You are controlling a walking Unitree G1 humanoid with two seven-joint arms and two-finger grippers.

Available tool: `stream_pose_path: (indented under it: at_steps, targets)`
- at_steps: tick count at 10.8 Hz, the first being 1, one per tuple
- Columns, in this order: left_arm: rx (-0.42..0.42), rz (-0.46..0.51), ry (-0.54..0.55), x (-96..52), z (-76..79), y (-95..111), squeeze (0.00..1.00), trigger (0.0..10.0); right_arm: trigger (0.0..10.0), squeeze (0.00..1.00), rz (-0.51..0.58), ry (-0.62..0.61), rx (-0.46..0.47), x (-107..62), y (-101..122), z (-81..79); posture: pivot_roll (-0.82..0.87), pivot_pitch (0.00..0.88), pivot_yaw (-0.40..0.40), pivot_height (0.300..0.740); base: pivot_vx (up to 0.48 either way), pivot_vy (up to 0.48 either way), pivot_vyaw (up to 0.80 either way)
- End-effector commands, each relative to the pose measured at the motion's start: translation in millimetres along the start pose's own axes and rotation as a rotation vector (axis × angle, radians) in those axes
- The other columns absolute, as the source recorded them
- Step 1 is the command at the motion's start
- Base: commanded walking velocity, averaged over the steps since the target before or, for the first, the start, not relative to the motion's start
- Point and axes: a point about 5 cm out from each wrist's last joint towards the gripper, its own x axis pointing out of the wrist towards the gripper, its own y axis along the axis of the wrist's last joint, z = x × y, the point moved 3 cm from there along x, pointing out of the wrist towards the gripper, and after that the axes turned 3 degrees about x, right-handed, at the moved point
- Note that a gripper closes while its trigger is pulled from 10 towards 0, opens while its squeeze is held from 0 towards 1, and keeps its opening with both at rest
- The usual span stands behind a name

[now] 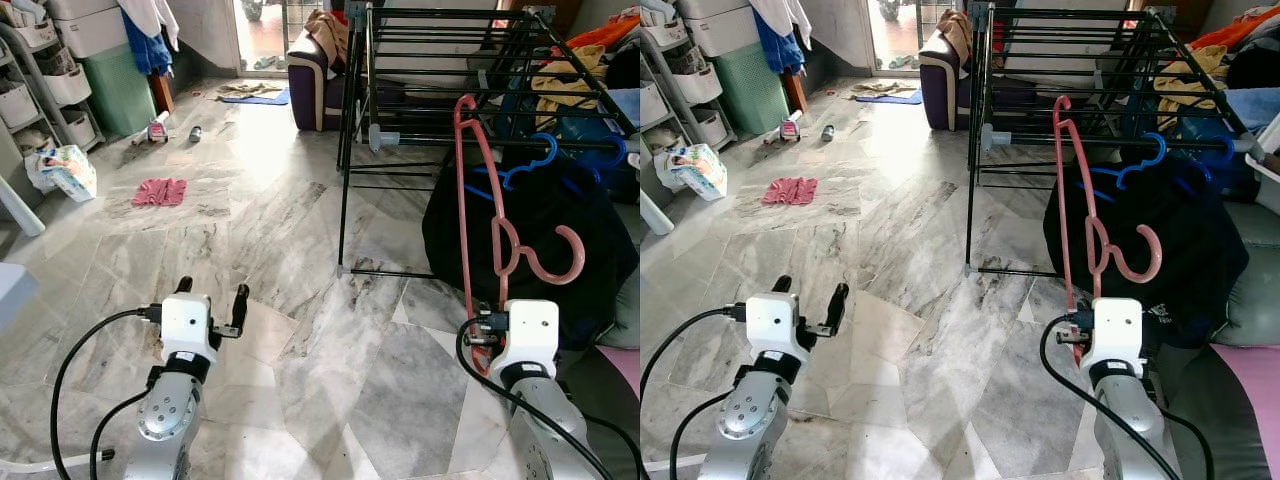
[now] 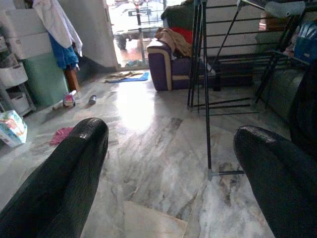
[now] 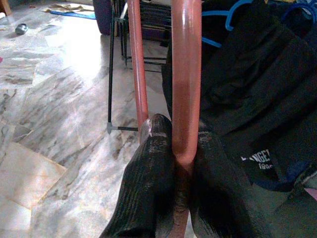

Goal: Hang hanger

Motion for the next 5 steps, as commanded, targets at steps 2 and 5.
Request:
stream_pose_path:
  at_steps: [2,5]
  targets:
    - [-0.016,-0.052,0.033,-2.4,-5.4,-8.6,0.00,10.0,10.0,0.00,0.009,0.001,0.016,0.4,1.0,-1.4,-0.01,0.000,-0.009,0.740,0.000,0.000,0.00]
    - [-0.045,-0.073,0.034,-3.7,-5.9,-11.3,0.00,10.0,10.0,0.00,0.024,-0.002,0.033,1.0,3.3,-2.5,-0.01,0.000,-0.005,0.740,0.000,0.000,0.00]
